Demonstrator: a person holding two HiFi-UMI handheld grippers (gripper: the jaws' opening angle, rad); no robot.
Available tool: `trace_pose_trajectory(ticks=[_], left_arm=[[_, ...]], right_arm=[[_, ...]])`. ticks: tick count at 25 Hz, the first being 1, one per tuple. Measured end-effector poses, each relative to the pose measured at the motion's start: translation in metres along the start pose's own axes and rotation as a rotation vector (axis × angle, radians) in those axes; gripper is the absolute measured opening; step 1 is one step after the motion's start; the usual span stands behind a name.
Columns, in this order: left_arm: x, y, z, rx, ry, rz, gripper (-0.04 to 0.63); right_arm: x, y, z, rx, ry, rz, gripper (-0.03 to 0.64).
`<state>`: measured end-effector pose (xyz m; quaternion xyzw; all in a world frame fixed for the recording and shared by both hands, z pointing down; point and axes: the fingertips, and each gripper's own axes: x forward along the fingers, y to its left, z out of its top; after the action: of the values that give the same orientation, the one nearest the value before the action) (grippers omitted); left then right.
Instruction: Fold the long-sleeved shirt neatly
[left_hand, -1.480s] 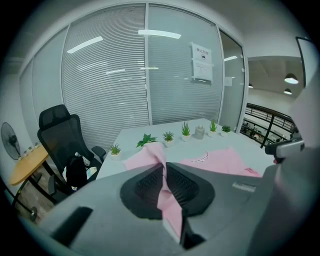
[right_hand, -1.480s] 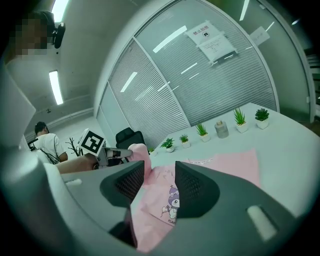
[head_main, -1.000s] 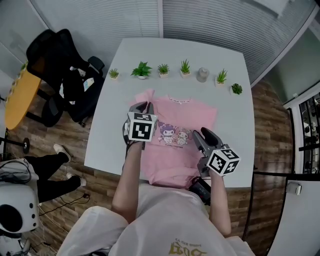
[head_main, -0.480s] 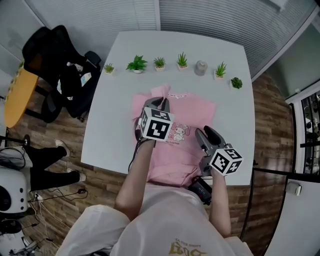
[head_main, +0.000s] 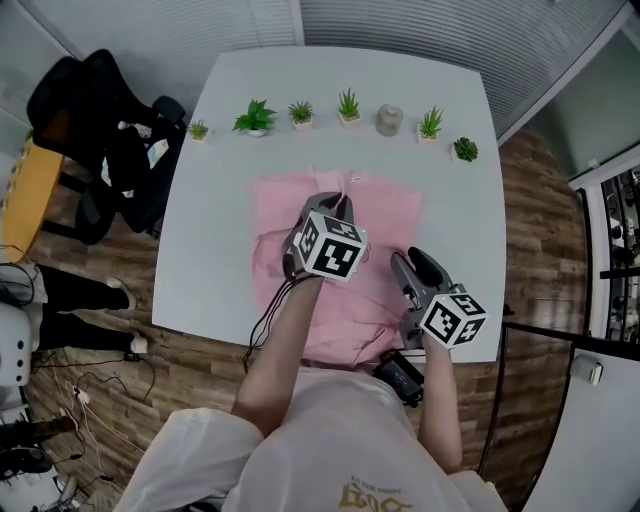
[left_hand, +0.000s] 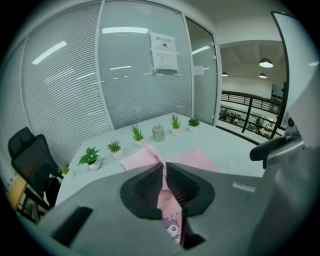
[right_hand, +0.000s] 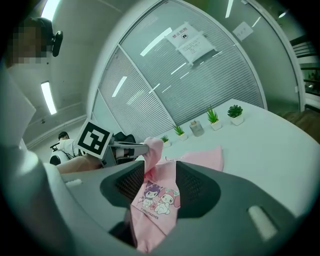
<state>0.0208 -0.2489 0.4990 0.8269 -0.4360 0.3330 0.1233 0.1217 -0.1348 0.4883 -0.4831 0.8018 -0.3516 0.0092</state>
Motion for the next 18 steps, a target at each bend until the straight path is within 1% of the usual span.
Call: trace_pose_trajectory(ticks=[4, 10, 12, 14, 15, 16, 18], left_arm=[[0.029, -0.020, -0.017, 0.049, 0.049, -0.005, 0.023], [0.061, -0.038, -0.038, 0.059, 0.103, -0.007, 0.025], [0.067, -0.043, -0.042, 0.086, 0.114, -0.004, 0.029], [0.071, -0.052, -0.045, 0.124, 0.119, -0.020, 0.040], [0.072, -0.060, -0.046, 0.143, 0.121, -0.046, 0.057], [0.073, -0.070, -0.047, 0.157, 0.122, -0.085, 0.103], [0.073, -0.090, -0.046, 0.159, 0.113, -0.177, 0.206]], right_arm=[[-0.004, -0.009, -0.004, 0.009, 0.015, -0.011, 0.199], [-0.013, -0.028, -0.011, 0.025, 0.033, -0.036, 0.199], [-0.015, -0.033, -0.013, 0.030, 0.038, -0.041, 0.199], [-0.016, -0.036, -0.017, 0.037, 0.045, -0.043, 0.199], [-0.016, -0.037, -0.019, 0.040, 0.049, -0.044, 0.199], [-0.016, -0.038, -0.021, 0.043, 0.052, -0.044, 0.199], [-0.017, -0.040, -0.023, 0.049, 0.055, -0.043, 0.199]])
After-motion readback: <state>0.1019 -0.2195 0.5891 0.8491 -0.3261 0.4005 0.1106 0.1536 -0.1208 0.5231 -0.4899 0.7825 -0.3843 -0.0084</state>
